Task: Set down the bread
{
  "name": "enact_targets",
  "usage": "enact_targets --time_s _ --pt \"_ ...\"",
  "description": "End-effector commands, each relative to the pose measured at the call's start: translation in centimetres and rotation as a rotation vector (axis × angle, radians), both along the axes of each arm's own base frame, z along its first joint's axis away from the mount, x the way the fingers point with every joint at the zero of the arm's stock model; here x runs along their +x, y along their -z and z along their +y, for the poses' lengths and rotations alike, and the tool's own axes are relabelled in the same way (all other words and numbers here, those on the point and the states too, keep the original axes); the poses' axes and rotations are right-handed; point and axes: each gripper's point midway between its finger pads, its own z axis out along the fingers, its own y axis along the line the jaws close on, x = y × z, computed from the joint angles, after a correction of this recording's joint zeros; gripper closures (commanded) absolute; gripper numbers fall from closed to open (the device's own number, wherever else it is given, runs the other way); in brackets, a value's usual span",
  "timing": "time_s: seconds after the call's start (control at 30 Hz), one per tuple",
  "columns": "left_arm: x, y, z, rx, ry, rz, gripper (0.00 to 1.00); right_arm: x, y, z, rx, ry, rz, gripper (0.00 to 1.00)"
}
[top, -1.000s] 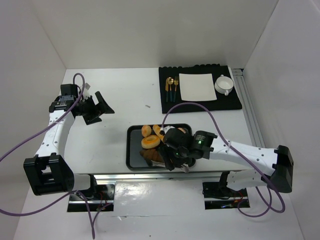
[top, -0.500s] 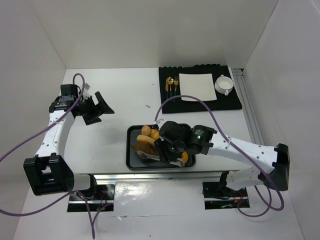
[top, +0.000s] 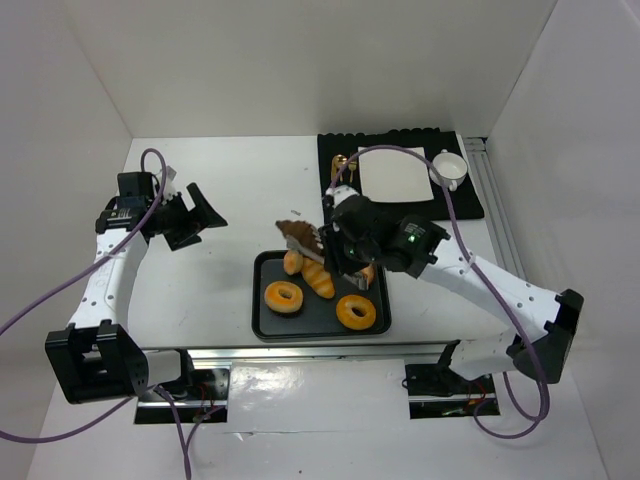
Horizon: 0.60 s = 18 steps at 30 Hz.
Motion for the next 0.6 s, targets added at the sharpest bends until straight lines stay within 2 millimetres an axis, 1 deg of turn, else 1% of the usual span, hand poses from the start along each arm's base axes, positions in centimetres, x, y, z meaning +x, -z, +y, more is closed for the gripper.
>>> enact_targets --time_s 0.0,0.03,0.07,0.1,0.13,0.17,0.2,0.23,0.27,0.3,0.33,0.37,0.4,0.43,0.47,0.5,0.53,0.57 --pt "0.5 -0.7 -0.1 -0.006 0.000 -0.029 0.00 6.2 -3.0 -2.2 0.044 0.202 -0.180 0.64" --pt "0.5 -0.7 -0.1 -0.006 0.000 -0.029 0.00 9.1 -3.9 -4.9 0.049 0.337 -0.228 0.64" --pt "0.3 -0.5 -0.3 -0.016 0.006 -0.021 0.00 10.5 -3.3 -6.3 0.042 0.396 -0.238 0.63" --pt "0.3 -0.3 -0.4 -0.024 0.012 -0.013 0.00 12.4 -4.1 -7.1 0.091 0.459 -0.272 0.63" --pt "0.3 -0.3 -0.4 -0.025 0.012 -0.013 0.00 14.7 -4.3 -10.0 0.106 0.567 -0.288 0.63" --pt "0.3 -0.3 -0.4 -0.025 0.012 -0.013 0.00 16.1 -3.6 -11.1 0.099 0.614 -0.291 0.63" --pt "0.4 -0.7 -0.5 -0.030 0.018 -0.023 0.00 17.8 -3.7 -11.7 0.126 0.635 -0.313 0.63" --pt "0.4 -0.6 -0.5 -0.023 0.025 -0.028 0.00 19.3 -2.8 -13.9 0.118 0.695 -0.304 0.63" --pt "0.4 -0.9 -0.5 -0.024 0.025 -0.026 0.00 20.9 -0.8 -14.6 0.089 0.711 -0.278 0.63" --pt "0.4 -0.9 -0.5 -0.024 0.025 -0.026 0.00 22.3 -0.8 -15.0 0.100 0.731 -0.285 0.63" --pt "0.4 -0.9 -0.5 -0.024 0.025 -0.026 0.00 23.2 0.1 -15.6 0.080 0.738 -0.269 0.63" --pt "0.4 -0.9 -0.5 -0.024 0.025 -0.026 0.00 24.8 2.2 -16.4 0.049 0.766 -0.237 0.63" --pt "0.4 -0.9 -0.5 -0.024 0.025 -0.026 0.00 26.0 1.9 -16.3 0.053 0.766 -0.265 0.63" --pt "0.4 -0.9 -0.5 -0.024 0.025 -0.026 0.00 26.9 2.0 -16.7 0.055 0.785 -0.282 0.63" --pt "0.4 -0.9 -0.5 -0.024 0.025 -0.026 0.00 27.7 3.5 -16.9 0.043 0.781 -0.264 0.63" --pt "0.5 -0.6 -0.5 -0.025 0.025 -0.017 0.00 28.6 2.9 -16.4 0.061 0.774 -0.275 0.63" --pt "0.5 -0.6 -0.5 -0.025 0.025 -0.017 0.00 29.1 3.3 -16.7 0.063 0.777 -0.266 0.63" --pt "0.5 -0.5 -0.3 -0.011 0.025 -0.019 0.00 29.5 4.6 -16.6 0.043 0.776 -0.238 0.63"
